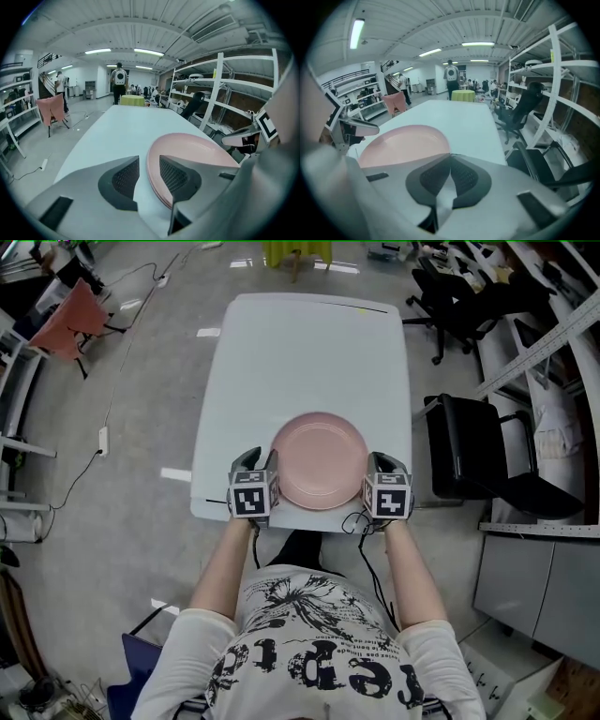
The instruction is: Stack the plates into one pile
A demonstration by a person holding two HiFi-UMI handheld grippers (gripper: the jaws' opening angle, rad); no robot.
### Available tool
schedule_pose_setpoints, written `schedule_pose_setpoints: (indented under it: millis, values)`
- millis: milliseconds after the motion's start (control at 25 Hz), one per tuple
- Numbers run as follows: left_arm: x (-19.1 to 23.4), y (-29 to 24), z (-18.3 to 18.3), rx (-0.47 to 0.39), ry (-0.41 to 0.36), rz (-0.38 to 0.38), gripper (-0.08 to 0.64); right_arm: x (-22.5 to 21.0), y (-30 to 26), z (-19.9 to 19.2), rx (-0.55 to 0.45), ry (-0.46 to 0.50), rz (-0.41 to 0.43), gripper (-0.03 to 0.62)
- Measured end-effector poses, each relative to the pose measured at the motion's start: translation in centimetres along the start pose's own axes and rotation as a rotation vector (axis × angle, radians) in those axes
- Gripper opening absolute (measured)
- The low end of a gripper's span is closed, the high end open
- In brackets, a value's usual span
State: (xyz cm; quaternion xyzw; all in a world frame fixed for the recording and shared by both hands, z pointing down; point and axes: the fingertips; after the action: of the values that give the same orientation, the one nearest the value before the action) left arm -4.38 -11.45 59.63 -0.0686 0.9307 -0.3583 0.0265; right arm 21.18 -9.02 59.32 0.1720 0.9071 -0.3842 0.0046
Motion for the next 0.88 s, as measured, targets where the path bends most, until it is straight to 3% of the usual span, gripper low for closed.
schedule_pose_setpoints:
  millis: [80,160,440,680,880]
  values:
    - [0.2,0.8,1.0,-0.039,-0.021,0.019,0.119,0.9,0.9,1.5,-0.078,0.036,0.052,0.006]
    - [0.3,1.6,2.0,-0.067,-0.010,0.025,0.008,1.6,1.9,3.1,-0.163,0.066,0.073,0.006]
    - [-2.1,4.0,6.6,-0.207,-0.016,-0.157,0.006,2.6,4.2,7.0,-0.268,0.141,0.068,0.006]
    - [-5.0,8.1,12.8,-0.422,-0.071,-0.332,0.008,4.3,5.7,11.7,-0.392,0.098,0.148,0.006]
    - [-5.5,11.2,16.6,-0.567,-0.077,-0.405,0.008,6.2,8.0,15.1,-0.492,0.173,0.188,0.005]
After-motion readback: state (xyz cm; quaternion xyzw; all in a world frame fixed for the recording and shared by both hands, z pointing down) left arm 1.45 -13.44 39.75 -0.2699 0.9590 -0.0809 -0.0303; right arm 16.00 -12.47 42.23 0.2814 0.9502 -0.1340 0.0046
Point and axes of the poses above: the fingertips, and each gripper's own axes: y backward along the fingers, x to its left, z out of its top, and after that the axes turned 11 degrees about z, right-handed
